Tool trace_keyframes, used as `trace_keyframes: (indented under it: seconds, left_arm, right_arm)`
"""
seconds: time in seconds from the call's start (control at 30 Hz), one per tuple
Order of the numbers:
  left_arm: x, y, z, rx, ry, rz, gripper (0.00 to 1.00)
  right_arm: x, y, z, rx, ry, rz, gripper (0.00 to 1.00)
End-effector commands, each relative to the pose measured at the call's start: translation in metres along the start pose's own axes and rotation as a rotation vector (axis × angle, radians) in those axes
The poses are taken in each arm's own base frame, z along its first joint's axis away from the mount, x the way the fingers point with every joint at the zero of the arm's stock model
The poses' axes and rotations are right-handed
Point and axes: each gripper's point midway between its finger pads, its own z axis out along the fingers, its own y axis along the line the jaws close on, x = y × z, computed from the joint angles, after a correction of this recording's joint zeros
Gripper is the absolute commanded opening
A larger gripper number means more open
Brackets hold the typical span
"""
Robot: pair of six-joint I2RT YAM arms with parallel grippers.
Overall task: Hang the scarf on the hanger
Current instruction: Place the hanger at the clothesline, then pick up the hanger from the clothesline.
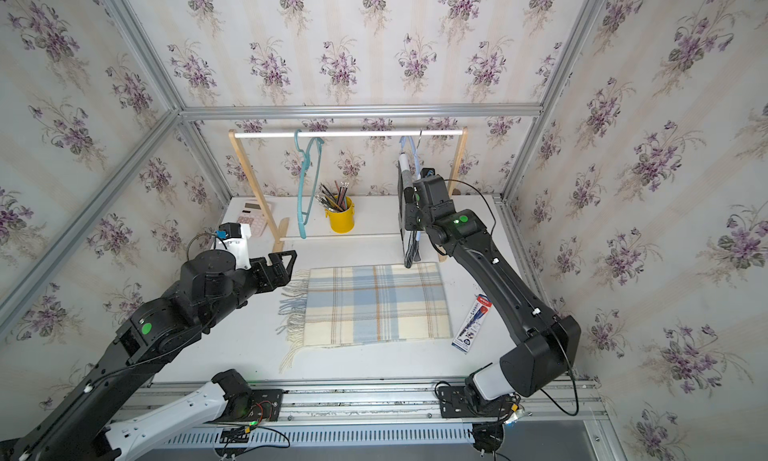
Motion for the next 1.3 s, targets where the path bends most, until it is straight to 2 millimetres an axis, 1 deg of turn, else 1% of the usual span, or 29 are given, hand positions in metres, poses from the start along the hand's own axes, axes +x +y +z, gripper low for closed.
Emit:
trace_keyframes:
  seconds: [0.0, 0.03, 0.07, 0.13, 0.17, 0.2, 0.23, 0.33, 0.4, 0.47, 0.5, 0.53, 0.57, 0.6, 0.67, 0.7, 0.77, 0.8, 0.83, 0.87, 0.9, 0.93, 0.97, 1.07, 1.2, 1.27]
  left_arm:
    - [-0.003, 0.000, 0.000, -0.004, -0.013, 0.007, 0.92]
    - [-0.003, 0.000, 0.000, -0.005, -0.011, 0.008, 0.92]
    - [-0.004, 0.000, -0.001, -0.005, -0.012, 0.006, 0.92]
    - [-0.007, 0.000, -0.004, -0.009, -0.013, 0.007, 0.92]
    - [-0.008, -0.001, -0.006, -0.009, -0.015, 0.008, 0.92]
    - [-0.010, -0.001, -0.008, -0.011, -0.019, 0.012, 0.92]
    - [-0.013, -0.001, -0.010, -0.012, -0.021, 0.021, 0.92]
    - [-0.023, -0.004, -0.018, -0.028, -0.026, 0.063, 0.92]
    - [-0.029, -0.005, -0.019, -0.052, -0.018, 0.102, 0.92]
    - [-0.039, -0.007, -0.019, -0.086, -0.017, 0.171, 0.93]
    - [-0.044, -0.006, -0.018, -0.115, -0.017, 0.206, 0.95]
    - [-0.050, -0.006, -0.017, -0.141, -0.021, 0.242, 0.96]
    - [-0.055, -0.008, -0.013, -0.162, -0.017, 0.284, 0.96]
    - [-0.061, -0.010, -0.010, -0.177, -0.019, 0.329, 0.96]
    - [-0.069, -0.013, 0.001, -0.209, 0.003, 0.407, 0.95]
    - [-0.071, -0.014, 0.008, -0.221, 0.021, 0.435, 0.94]
    - [-0.076, -0.012, 0.023, -0.241, 0.066, 0.463, 0.91]
    - [-0.078, -0.011, 0.032, -0.247, 0.088, 0.467, 0.90]
    - [-0.080, -0.010, 0.040, -0.246, 0.106, 0.464, 0.88]
    - [-0.084, -0.011, 0.047, -0.237, 0.121, 0.458, 0.80]
    - [-0.087, -0.011, 0.054, -0.226, 0.137, 0.450, 0.75]
    - [-0.094, -0.013, 0.057, -0.213, 0.138, 0.438, 0.72]
    - [-0.098, -0.011, 0.070, -0.216, 0.159, 0.425, 0.71]
    - [-0.116, -0.009, 0.090, -0.194, 0.185, 0.381, 0.71]
    - [-0.127, -0.014, 0.113, -0.159, 0.216, 0.377, 0.74]
    - [-0.131, -0.010, 0.127, -0.165, 0.235, 0.376, 0.74]
  right_arm:
    - [-0.017, 0.008, -0.010, -0.048, -0.069, 0.027, 0.33]
    - [-0.018, 0.008, -0.014, -0.055, -0.074, 0.029, 0.45]
    - [-0.019, 0.008, -0.019, -0.060, -0.079, 0.033, 0.53]
    - [-0.022, 0.009, -0.031, -0.080, -0.090, 0.037, 0.65]
    - [-0.024, 0.009, -0.038, -0.089, -0.096, 0.038, 0.70]
    - [-0.026, 0.009, -0.046, -0.099, -0.104, 0.041, 0.79]
    - [-0.028, 0.008, -0.056, -0.106, -0.115, 0.045, 0.82]
    - [-0.028, 0.008, -0.084, -0.151, -0.143, 0.045, 0.84]
    - [-0.024, 0.016, -0.103, -0.217, -0.157, 0.030, 0.84]
    - [-0.016, 0.034, -0.123, -0.336, -0.186, -0.010, 0.82]
    - [-0.010, 0.049, -0.135, -0.415, -0.201, -0.037, 0.82]
    - [0.001, 0.065, -0.145, -0.493, -0.209, -0.071, 0.81]
    - [0.010, 0.077, -0.153, -0.554, -0.223, -0.095, 0.81]
    - [0.022, 0.089, -0.158, -0.611, -0.230, -0.123, 0.81]
    - [0.048, 0.108, -0.161, -0.701, -0.237, -0.158, 0.80]
    - [0.062, 0.116, -0.158, -0.736, -0.228, -0.171, 0.80]
    - [0.083, 0.126, -0.150, -0.765, -0.220, -0.170, 0.78]
    - [0.095, 0.128, -0.143, -0.765, -0.210, -0.162, 0.77]
    - [0.103, 0.130, -0.137, -0.767, -0.209, -0.145, 0.77]
    - [0.112, 0.129, -0.129, -0.764, -0.202, -0.126, 0.77]
    - [0.120, 0.128, -0.122, -0.762, -0.197, -0.100, 0.76]
    - [0.128, 0.127, -0.117, -0.768, -0.190, -0.077, 0.76]
    - [0.136, 0.127, -0.112, -0.775, -0.180, -0.061, 0.76]
    - [0.158, 0.125, -0.099, -0.782, -0.151, -0.023, 0.75]
    - [0.176, 0.123, -0.091, -0.788, -0.119, -0.015, 0.75]
    - [0.180, 0.121, -0.089, -0.781, -0.110, -0.019, 0.75]
